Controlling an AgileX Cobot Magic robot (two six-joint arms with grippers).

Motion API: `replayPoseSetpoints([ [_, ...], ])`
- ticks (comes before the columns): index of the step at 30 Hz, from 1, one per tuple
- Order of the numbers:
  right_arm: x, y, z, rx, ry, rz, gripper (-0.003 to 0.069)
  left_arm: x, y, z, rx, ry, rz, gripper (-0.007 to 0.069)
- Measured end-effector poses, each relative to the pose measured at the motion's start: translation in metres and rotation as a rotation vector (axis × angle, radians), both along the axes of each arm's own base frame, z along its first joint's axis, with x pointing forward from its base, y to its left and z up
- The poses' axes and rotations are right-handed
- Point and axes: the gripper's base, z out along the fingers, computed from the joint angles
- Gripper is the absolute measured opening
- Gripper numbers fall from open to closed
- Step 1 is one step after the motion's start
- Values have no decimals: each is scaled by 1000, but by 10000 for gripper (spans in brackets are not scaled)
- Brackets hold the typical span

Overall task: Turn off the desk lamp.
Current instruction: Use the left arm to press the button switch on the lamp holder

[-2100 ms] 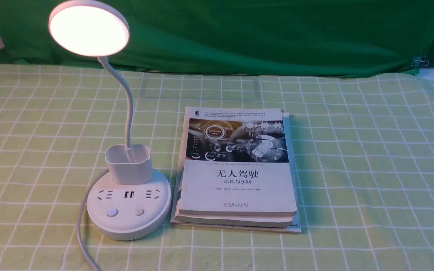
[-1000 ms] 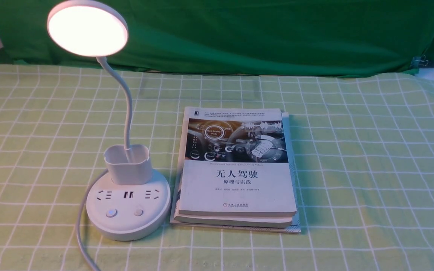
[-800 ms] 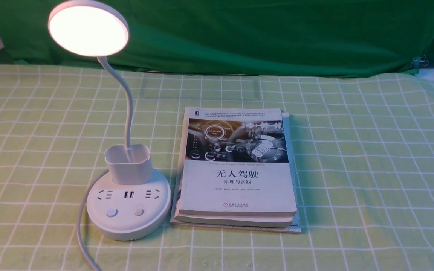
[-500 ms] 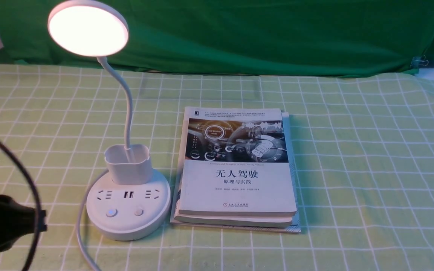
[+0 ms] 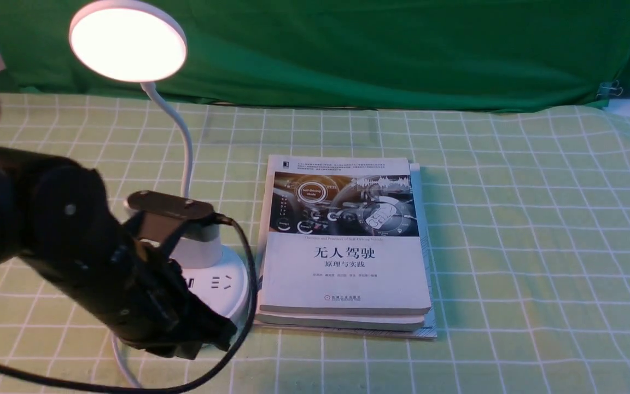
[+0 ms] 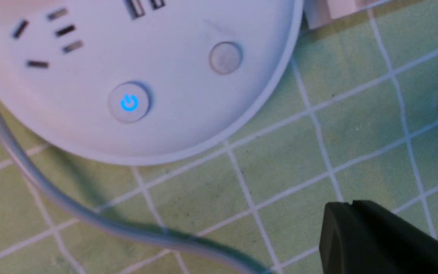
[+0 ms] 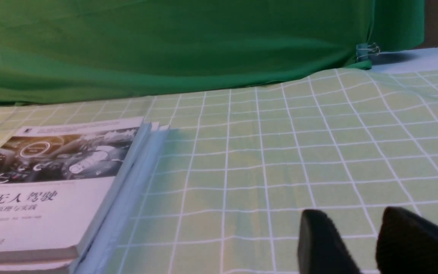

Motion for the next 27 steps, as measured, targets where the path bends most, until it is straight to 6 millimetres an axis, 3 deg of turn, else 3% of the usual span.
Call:
replayPoseSetpoints([
  [8, 0, 0, 0, 0, 0, 0, 238, 24, -11, -9, 63, 21, -33, 1],
  [17, 0, 0, 0, 0, 0, 0, 238, 49, -10, -14, 114, 2, -14, 1],
  [27, 0, 0, 0, 0, -2, 0, 238, 62, -6, -18, 126, -40, 16, 1],
])
